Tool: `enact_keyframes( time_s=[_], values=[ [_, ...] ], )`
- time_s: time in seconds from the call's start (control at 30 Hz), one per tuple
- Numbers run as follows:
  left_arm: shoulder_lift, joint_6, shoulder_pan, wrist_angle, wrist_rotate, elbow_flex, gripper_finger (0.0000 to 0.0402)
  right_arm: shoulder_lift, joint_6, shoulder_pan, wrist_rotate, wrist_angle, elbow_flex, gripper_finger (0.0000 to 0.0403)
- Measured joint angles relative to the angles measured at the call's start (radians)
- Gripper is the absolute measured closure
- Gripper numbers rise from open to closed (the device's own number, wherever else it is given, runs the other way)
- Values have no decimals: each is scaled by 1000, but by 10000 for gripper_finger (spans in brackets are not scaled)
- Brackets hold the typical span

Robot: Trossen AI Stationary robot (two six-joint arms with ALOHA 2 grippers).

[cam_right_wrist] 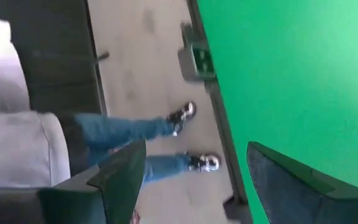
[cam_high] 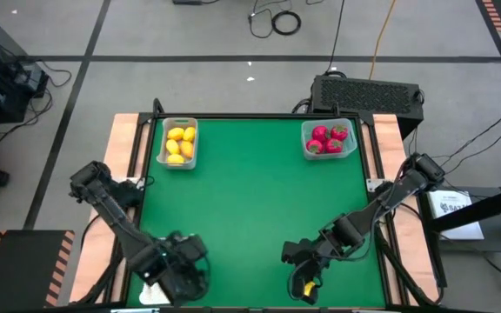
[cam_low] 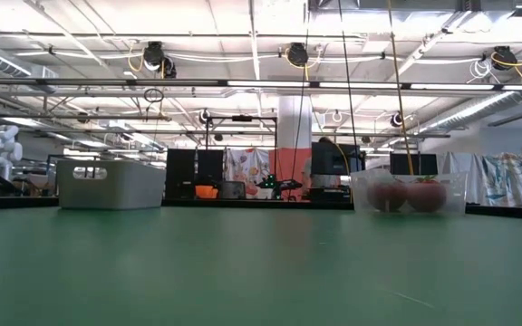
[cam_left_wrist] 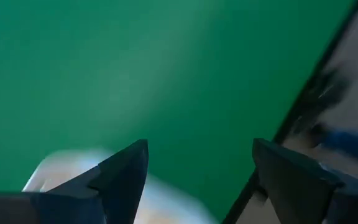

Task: Sort produce into baskets
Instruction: Put the garlic into the white bin

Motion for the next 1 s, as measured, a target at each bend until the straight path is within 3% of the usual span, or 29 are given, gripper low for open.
enact_keyframes(
  time_s=[0.13, 0.3, 0.7, 0.83, 1.0],
  values=[
    [25, 199, 66, 220, -102, -4, 107, -3, 13, 41, -19, -41, 0, 133],
    [117, 517, 168, 475, -128, -5, 107, -41, 27, 74, 3, -120, 0, 133],
    [404, 1013, 376, 1231, -121, 8, 107, -197, 206, 177, 242, -445, 0, 133],
    [495, 1148, 408, 1278, -113, 118, 107, -225, 272, 219, 283, -539, 0, 133],
    [619, 1260, 441, 1265, -30, 297, 107, -231, 279, 244, 308, -624, 0, 133]
  ],
)
